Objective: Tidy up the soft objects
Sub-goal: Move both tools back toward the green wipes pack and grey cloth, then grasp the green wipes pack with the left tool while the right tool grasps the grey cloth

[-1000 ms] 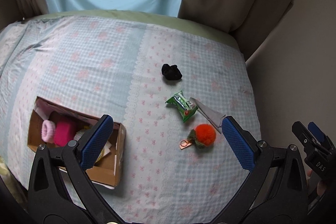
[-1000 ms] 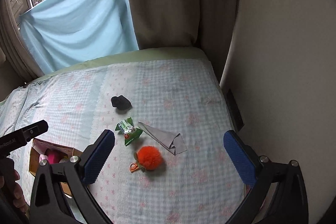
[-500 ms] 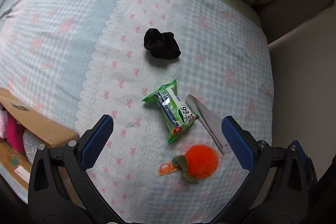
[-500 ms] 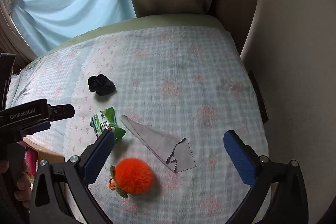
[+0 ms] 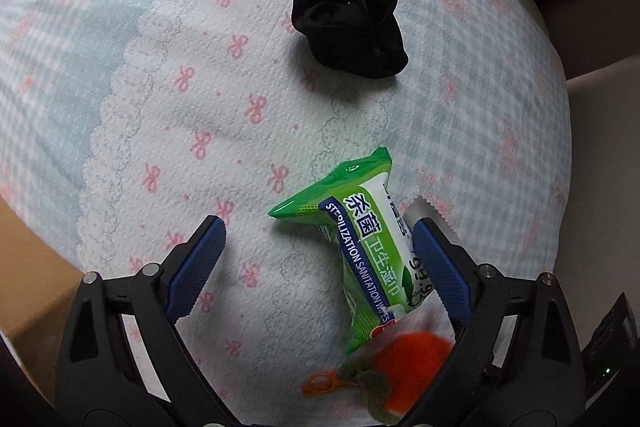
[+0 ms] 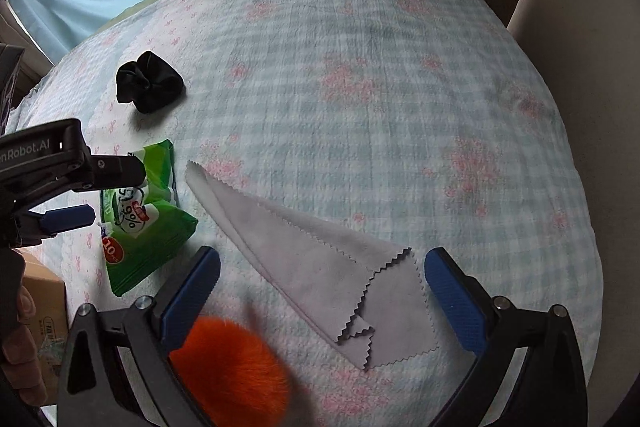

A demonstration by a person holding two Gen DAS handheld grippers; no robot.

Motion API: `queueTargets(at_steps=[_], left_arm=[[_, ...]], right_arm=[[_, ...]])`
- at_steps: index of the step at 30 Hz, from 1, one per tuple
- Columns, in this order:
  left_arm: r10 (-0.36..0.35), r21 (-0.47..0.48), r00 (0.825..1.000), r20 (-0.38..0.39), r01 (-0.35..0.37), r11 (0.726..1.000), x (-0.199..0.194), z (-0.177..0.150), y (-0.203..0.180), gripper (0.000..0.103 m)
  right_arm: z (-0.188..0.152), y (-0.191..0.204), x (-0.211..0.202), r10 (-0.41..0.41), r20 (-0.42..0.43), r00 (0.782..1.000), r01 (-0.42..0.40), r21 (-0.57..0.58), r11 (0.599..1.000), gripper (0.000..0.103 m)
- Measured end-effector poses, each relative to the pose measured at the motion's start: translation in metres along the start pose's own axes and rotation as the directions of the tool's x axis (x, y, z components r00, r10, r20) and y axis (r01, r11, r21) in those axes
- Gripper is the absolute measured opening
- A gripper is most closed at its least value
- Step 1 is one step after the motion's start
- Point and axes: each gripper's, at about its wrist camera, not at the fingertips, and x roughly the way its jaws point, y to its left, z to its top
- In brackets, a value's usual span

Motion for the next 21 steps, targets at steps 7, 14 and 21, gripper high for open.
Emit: queueTargets(at_steps=[7, 14, 21], left_arm=[[-0.015, 0.026, 1.0, -0.009, 0.016, 1.0, 0.013, 0.002, -0.015, 0.092], [-0.04, 0.024, 0.999, -0.033, 0.041, 0.999, 0.031, 0.004, -0.025, 0.068], [-0.073, 0.026, 0.997, -0.037, 0.074, 0.997, 0.029, 0.006, -0.026, 0.047]], right_arm=[[-0.004, 0.007, 0.015, -0.032, -0.016, 0.999, 0.031, -0.047, 0.998, 0.08], [-0.002, 0.004, 0.012, -0.048, 0.006, 0.999, 0.048, -0.046, 0.998, 0.059], [0.006, 0.001, 0.007, -0.042, 0.023, 0.999, 0.042, -0.004, 0.999, 0.019]])
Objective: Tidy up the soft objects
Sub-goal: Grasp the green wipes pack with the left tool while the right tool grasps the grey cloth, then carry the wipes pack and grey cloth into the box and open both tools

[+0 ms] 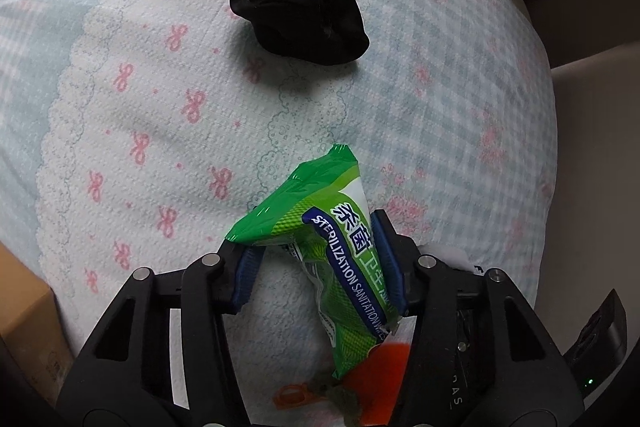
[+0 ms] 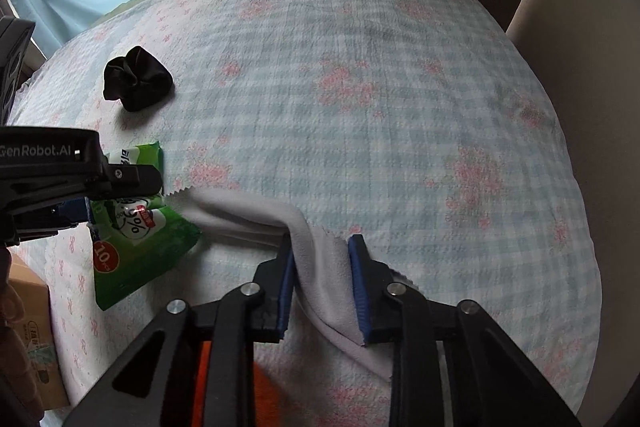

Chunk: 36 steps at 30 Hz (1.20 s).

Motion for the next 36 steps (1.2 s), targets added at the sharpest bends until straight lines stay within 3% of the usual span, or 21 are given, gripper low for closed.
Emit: queueTargets(at_steps=[7, 10, 17, 28, 36], left_arm=[[-0.005, -0.011, 1.0, 0.015, 0.005, 1.0, -0.018, -0.008, 0.01, 0.043], [-0.012, -0.006, 1.0, 0.028, 0.012, 1.0, -0.031, -0.009, 0.012, 0.036], [-0.036, 0.015, 0.996, 0.08, 0.035, 0.999, -0.079, -0.017, 0.013, 0.034], [-0.085, 0.061, 0.972, 0.217, 0.073, 0.995, -0.217, -0.05, 0.016, 0.034], [-0.077, 0.054, 0.94, 0.333, 0.062, 0.997, -0.333, -0.097, 0.057, 0.034]], right_arm=[[0.004, 0.0, -0.011, 0.004, 0.014, 1.0, -0.004, 0.025, 1.0, 0.014], [0.005, 0.001, -0.022, 0.004, 0.029, 1.0, -0.005, 0.035, 0.999, 0.014], [0.012, 0.01, -0.067, 0.007, 0.087, 0.996, -0.009, 0.031, 0.999, 0.014], [0.017, 0.045, -0.193, 0.036, 0.195, 0.98, -0.039, 0.007, 0.999, 0.014], [0.01, 0.103, -0.283, 0.141, 0.234, 0.962, -0.128, -0.07, 0.989, 0.014]])
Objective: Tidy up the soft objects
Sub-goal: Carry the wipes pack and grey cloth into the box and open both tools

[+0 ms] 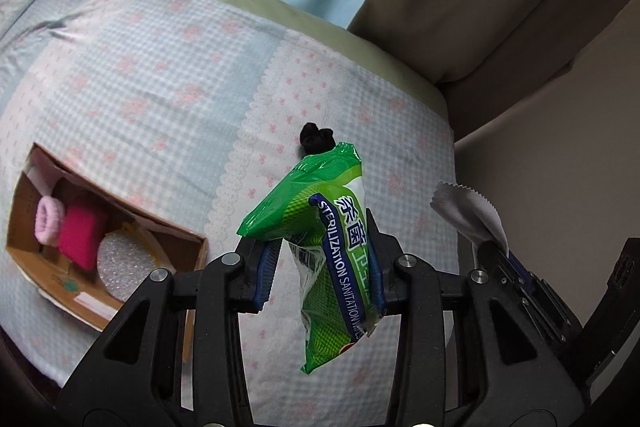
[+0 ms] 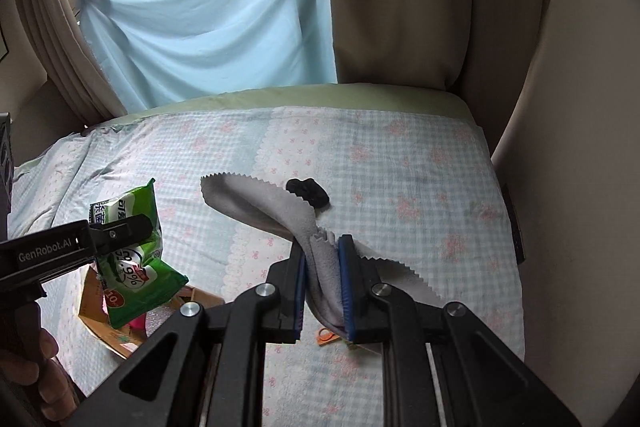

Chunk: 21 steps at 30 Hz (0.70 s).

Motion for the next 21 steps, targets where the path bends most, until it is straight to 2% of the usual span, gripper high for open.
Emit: queueTargets(at_steps=[4, 10, 16, 21], left_arm=[[0.042, 0.01, 0.998, 0.044, -0.043, 0.999, -0.047, -0.008, 0.027, 0.034], [0.109, -0.047, 0.992, 0.071, -0.106, 0.993, -0.09, -0.018, 0.088, 0.034], [0.162, -0.059, 0.986, 0.038, -0.159, 0.985, -0.102, -0.028, 0.159, 0.034], [0.159, -0.036, 0.987, -0.025, -0.159, 0.987, -0.093, -0.028, 0.211, 0.034]], right_arm=[[0.0, 0.044, -0.017, 0.067, 0.002, 0.998, -0.067, -0.057, 0.996, 0.014], [-0.011, 0.109, -0.018, 0.147, -0.037, 0.988, -0.15, -0.116, 0.982, 0.014], [-0.026, 0.169, -0.008, 0.158, -0.085, 0.984, -0.169, -0.141, 0.976, 0.014], [-0.039, 0.213, 0.01, 0.131, -0.129, 0.983, -0.147, -0.119, 0.982, 0.014]])
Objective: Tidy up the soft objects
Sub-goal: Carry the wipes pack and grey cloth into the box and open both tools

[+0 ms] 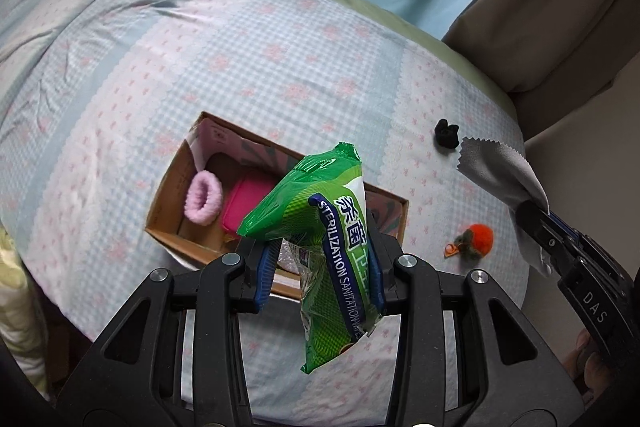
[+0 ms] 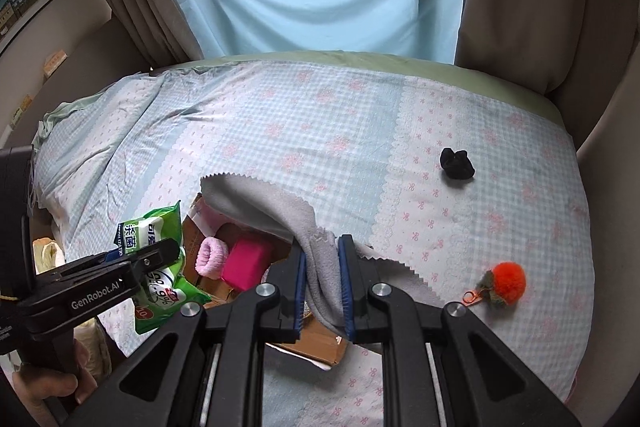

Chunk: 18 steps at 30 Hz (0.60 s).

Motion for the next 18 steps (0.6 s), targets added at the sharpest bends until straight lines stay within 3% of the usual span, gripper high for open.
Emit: queueTargets(at_steps=[9, 18], left_arm=[[-0.018, 0.115, 0.988, -0.153, 0.036, 0.993, 0.056, 0.016, 0.059, 0.034], [0.02, 0.239, 0.969, -0.248, 0.041, 0.97, 0.118, 0.02, 0.082, 0.034]], right_arm=[[-0.016, 0.05, 0.065, -0.046, -0.111, 0.993, 0.059, 0.122, 0.991, 0.014], [-0.038, 0.065, 0.133, -0.062, -0.234, 0.97, 0.104, 0.173, 0.979, 0.014]])
